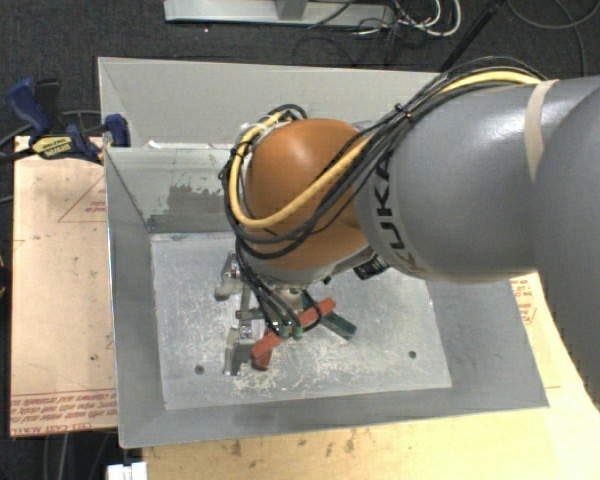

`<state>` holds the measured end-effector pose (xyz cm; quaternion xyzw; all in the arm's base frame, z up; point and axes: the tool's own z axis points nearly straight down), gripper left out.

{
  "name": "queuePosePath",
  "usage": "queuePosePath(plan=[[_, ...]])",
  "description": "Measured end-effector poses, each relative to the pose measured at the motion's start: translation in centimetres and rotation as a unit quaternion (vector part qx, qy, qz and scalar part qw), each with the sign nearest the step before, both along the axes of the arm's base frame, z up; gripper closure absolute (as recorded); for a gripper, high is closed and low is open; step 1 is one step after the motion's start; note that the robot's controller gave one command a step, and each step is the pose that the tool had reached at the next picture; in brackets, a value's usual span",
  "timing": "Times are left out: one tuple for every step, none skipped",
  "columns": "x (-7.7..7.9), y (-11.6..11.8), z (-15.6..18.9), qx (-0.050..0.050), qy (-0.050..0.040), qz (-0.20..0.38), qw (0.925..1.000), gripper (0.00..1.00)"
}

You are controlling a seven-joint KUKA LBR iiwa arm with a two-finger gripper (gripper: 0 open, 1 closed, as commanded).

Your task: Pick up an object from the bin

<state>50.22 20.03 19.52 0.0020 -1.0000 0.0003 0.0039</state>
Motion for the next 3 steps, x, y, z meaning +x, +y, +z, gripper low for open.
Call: queuePosePath(plan=[[0.2, -0.1, 0.4, 0.001, -0.0035, -0.002, 1.0, 0.0], [1.0, -6.4, -12.0, 0.004, -0.0081, 0.033, 0.9994, 1.0], [0.9, -6.6, -12.2, 0.003, -0.0062, 0.033, 0.9994, 0.0]])
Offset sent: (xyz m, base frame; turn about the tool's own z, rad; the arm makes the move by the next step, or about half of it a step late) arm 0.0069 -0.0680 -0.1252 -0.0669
